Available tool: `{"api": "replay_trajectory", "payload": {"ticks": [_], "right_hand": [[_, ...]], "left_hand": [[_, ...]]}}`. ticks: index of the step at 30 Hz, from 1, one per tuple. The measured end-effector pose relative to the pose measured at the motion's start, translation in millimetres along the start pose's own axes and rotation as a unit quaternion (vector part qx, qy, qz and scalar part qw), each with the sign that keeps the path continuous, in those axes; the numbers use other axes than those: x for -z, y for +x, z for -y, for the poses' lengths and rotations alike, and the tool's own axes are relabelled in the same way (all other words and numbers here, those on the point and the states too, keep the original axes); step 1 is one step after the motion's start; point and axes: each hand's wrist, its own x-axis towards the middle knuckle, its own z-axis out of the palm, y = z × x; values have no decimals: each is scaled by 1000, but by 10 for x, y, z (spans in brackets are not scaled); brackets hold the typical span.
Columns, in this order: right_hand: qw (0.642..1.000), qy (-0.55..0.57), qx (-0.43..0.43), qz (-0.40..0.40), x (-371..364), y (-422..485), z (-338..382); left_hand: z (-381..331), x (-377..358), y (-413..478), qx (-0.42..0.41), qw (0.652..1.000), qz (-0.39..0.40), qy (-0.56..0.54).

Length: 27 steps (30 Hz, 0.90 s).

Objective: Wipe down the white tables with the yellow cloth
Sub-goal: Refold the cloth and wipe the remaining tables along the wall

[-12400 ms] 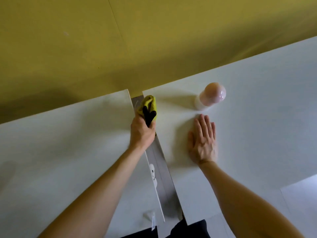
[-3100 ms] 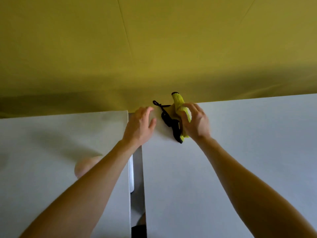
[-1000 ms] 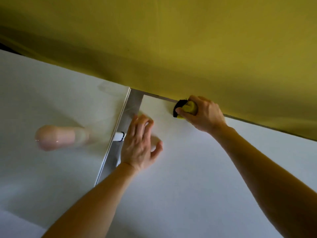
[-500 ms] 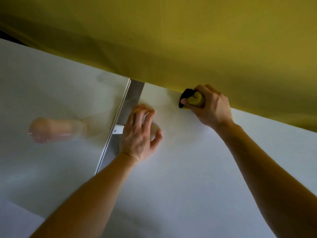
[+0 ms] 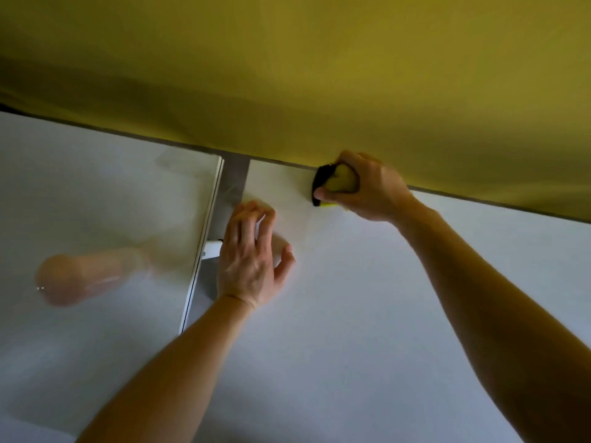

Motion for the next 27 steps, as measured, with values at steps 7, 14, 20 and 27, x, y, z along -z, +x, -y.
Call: {"api": "replay_trajectory", "payload": {"ticks": [7,14,20,27], "right_hand": [[993,-68,-79,-47,35,10,-66],[998,-61,0,4,-453,593,670],[992,-44,-44,-109,52,-296,-577],[983,-115,-79,-119,130,-416,-455]], "left_hand": [[43,-28,14,-2,1000,5,-14],[-1,-14,-3,13,999,-1,-36],[23,-7,-6,-5,1000,-3,-26],[9,-21,49,-27,999,-19,-9]]}}
